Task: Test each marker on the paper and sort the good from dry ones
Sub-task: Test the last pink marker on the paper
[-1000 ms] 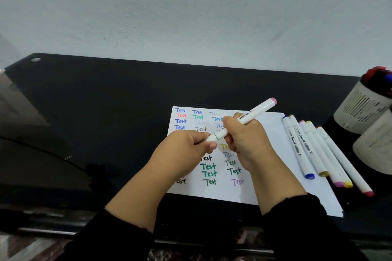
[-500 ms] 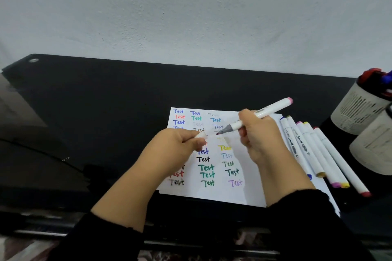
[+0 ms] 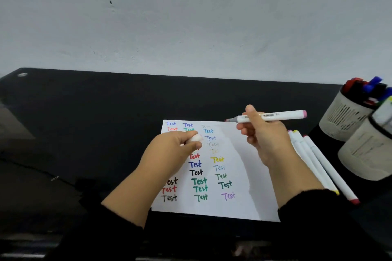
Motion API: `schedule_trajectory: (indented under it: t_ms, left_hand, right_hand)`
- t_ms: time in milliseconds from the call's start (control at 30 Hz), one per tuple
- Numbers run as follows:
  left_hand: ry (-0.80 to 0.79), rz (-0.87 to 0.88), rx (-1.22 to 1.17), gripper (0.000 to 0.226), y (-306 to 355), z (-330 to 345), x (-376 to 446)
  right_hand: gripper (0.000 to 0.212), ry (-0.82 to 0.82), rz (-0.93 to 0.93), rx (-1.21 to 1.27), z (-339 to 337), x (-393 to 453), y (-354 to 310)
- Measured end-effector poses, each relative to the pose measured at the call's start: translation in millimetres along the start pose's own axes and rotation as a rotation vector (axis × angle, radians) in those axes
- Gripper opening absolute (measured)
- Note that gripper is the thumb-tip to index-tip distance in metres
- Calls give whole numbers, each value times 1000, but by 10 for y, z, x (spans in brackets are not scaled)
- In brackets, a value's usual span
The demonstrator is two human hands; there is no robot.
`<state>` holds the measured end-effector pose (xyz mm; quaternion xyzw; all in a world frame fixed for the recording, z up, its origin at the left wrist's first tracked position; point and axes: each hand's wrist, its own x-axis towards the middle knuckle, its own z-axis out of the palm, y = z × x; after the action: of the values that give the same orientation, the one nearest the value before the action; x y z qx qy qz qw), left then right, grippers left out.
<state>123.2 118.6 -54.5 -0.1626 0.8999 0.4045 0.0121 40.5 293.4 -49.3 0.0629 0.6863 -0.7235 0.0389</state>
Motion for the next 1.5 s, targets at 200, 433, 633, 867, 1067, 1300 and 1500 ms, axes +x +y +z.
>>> schedule_trajectory:
  t_ms: [200,433,633,867,1067,1300,1500]
  left_hand:
    - [-62,45,206,42,24,34,271]
    - [-31,97,101,39,-142,122,363]
    - [17,84,55,38,-218,172,382]
    - [26,105,62,37,-259,205,402]
    - [30,104,96,38,-266,215,410]
    - [29,96,88,37,-271,219,415]
    - [23,98,76,37,-276,212,414]
  right_hand:
    - [23,33,-69,-288,137,313,-80]
    - [29,46,-121,-356,273,588,111]
    - [31,37,-156,-388,297,654,247]
    - [32,10,-218,-463,311,686,340]
    - [33,57,-229,-449,289,720,327]
    - [37,20,-223,-456,281,695,322]
    - [35,68,-226,-424,273,704,333]
